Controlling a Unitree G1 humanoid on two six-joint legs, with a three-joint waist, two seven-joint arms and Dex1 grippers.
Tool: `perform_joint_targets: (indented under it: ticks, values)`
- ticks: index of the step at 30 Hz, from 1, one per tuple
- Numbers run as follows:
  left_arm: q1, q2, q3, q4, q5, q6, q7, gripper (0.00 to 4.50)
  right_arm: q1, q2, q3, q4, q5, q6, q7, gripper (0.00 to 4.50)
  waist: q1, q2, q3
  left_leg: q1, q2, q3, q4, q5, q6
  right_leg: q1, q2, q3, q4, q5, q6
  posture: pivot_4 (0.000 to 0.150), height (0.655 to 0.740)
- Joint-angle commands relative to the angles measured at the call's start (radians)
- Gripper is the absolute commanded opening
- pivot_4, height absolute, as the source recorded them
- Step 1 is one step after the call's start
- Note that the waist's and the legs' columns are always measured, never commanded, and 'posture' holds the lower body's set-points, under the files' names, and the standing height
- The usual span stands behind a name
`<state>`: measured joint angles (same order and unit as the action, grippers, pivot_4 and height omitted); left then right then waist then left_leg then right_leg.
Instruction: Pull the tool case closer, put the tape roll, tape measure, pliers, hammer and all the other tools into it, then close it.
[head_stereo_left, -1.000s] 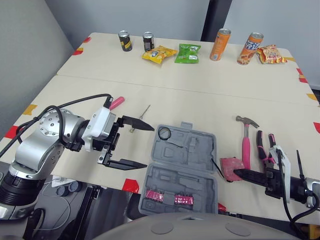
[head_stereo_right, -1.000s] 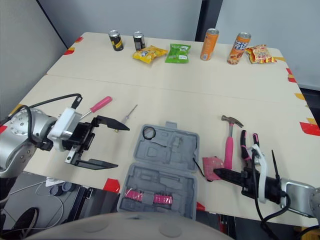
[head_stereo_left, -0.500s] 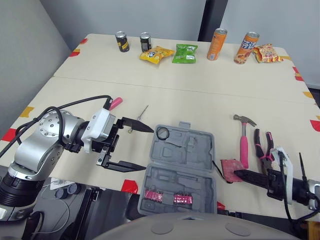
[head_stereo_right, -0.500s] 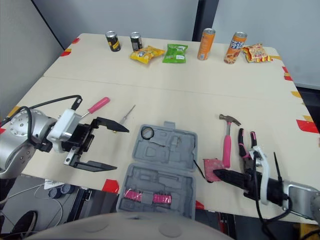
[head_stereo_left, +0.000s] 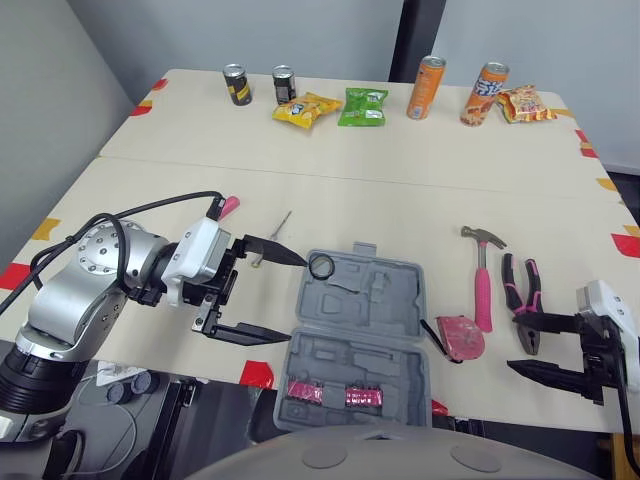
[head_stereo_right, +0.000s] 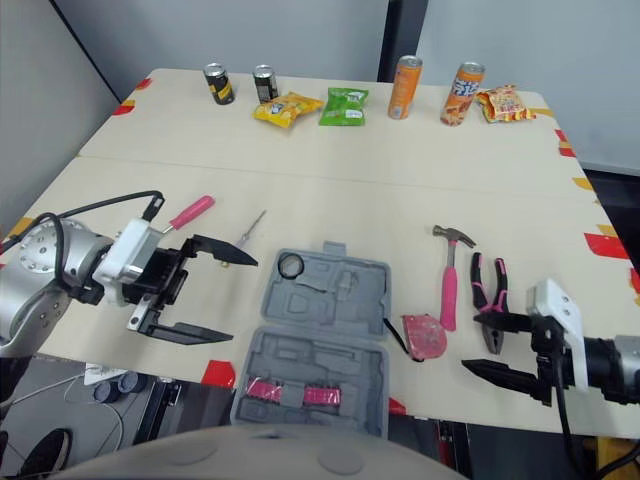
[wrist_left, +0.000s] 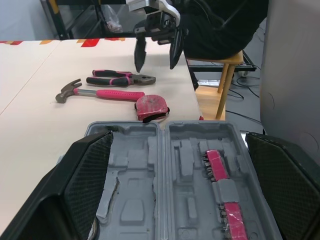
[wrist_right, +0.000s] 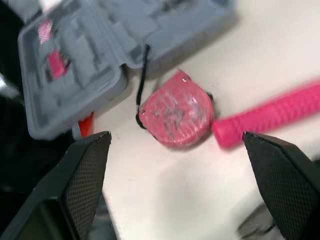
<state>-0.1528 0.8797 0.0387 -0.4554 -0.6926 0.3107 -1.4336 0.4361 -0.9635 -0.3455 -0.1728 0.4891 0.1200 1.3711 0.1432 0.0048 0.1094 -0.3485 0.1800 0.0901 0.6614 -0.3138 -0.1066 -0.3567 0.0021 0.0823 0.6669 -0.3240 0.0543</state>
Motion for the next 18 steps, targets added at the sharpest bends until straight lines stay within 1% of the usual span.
perform_joint_targets:
  ticks: [1, 4, 9, 13, 18]
  values:
    - [0.0, 0.006, 0.019, -0.016, -0.009, -0.015, -0.009, 4.5, -0.101, 0.022, 0.085, 0.101, -0.099, -0.283, 0.106, 4.45, -0.009, 0.0, 0.0, 0.0, 0.0, 0.0, 0.001, 0.0, 0.0, 0.0, 0.0, 0.0, 0.0, 0.0, 0.0, 0.15, 0.74]
    - [0.003, 0.006, 0.022, -0.014, -0.01, -0.02, -0.01, 4.5, -0.202, 0.057, 0.157, 0.214, -0.126, -0.428, 0.162, 4.45, -0.019, 0.0, 0.0, 0.0, -0.001, 0.0, 0.002, 0.0, 0.001, 0.001, 0.0, 0.0, 0.001, 0.0, 0.0, 0.15, 0.74]
    - [0.015, 0.01, 0.032, -0.003, -0.001, -0.048, -0.027, 4.5, -0.349, 0.119, 0.259, 0.382, -0.191, -0.6, 0.169, 4.45, -0.027, 0.0, 0.0, 0.0, -0.001, -0.001, 0.004, 0.0, 0.001, 0.002, 0.0, 0.0, 0.005, 0.0, 0.0, 0.15, 0.74]
    - [0.045, 0.014, 0.044, 0.0, -0.005, -0.084, -0.068, 4.5, -0.409, 0.129, 0.312, 0.477, -0.22, -0.653, 0.168, 4.45, -0.027, 0.0, -0.001, 0.0, -0.001, -0.002, 0.006, 0.0, 0.002, 0.003, 0.0, 0.0, 0.006, 0.0, 0.0, 0.15, 0.74]
    - [0.07, 0.041, 0.052, 0.054, 0.031, -0.172, -0.154, 4.5, -0.457, 0.125, 0.357, 0.536, -0.228, -0.675, 0.169, 4.45, -0.022, 0.0, -0.001, 0.0, -0.001, -0.002, 0.006, 0.0, 0.002, 0.003, 0.001, -0.001, 0.005, 0.0, 0.0, 0.15, 0.74]
